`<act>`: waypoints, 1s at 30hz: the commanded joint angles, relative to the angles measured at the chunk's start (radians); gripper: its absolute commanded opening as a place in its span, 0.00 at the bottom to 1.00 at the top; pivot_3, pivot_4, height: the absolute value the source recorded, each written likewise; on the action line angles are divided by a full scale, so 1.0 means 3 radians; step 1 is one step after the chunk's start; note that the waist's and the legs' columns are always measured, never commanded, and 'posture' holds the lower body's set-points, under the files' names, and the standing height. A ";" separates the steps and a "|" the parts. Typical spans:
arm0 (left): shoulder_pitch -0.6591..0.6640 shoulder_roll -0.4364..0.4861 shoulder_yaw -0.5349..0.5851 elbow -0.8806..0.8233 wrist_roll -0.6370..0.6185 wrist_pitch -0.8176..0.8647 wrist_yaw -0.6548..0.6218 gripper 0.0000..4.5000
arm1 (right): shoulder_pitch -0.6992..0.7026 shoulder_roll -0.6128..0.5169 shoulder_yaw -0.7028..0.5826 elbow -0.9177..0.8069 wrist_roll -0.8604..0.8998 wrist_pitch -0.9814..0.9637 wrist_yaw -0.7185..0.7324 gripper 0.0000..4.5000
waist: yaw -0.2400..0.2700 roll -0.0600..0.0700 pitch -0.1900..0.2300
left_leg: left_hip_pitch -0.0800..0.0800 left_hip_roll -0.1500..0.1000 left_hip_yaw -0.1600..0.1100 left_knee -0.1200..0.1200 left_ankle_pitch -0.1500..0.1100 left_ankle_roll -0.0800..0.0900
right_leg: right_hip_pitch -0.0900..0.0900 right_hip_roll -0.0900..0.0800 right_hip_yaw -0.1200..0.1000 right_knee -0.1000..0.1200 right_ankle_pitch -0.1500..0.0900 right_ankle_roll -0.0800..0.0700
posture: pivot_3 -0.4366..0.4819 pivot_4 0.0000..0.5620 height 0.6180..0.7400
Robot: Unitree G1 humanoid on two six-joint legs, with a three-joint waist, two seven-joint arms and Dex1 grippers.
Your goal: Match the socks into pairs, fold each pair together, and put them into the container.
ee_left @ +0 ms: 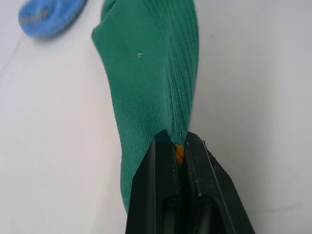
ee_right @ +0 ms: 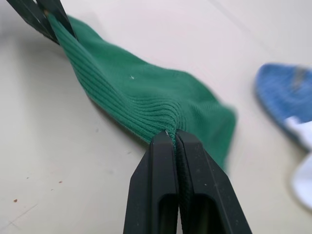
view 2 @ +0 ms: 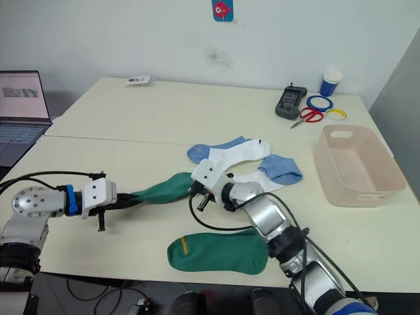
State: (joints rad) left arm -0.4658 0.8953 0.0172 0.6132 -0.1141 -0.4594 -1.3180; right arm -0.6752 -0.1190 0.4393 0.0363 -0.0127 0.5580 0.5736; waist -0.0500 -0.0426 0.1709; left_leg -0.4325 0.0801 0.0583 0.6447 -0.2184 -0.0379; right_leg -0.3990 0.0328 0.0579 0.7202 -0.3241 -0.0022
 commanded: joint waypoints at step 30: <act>-0.0494 -0.0815 -0.0964 -0.0698 0.0099 0.0250 -0.0538 0.00 | 0.1503 -0.1760 -0.0557 -0.3092 0.0609 0.1610 0.0101 0.00 | 0.0000 0.0001 0.0000 | 0.0000 0.0001 0.0000 0.0003 0.0001 -0.0001 | 0.0007 0.0014 0.0009 -0.0006 -0.0009 0.0016 | 0.48 0.27 0.87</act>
State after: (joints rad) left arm -0.6174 0.6331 -0.2736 0.4366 -0.0629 -0.3778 -1.4625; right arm -0.2170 -0.6434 0.2821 -0.8389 0.1479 1.0246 0.6093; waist -0.0500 -0.0424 0.1708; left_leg -0.4324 0.0805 0.0582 0.6457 -0.2181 -0.0381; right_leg -0.3970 0.0371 0.0607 0.7185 -0.3267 0.0027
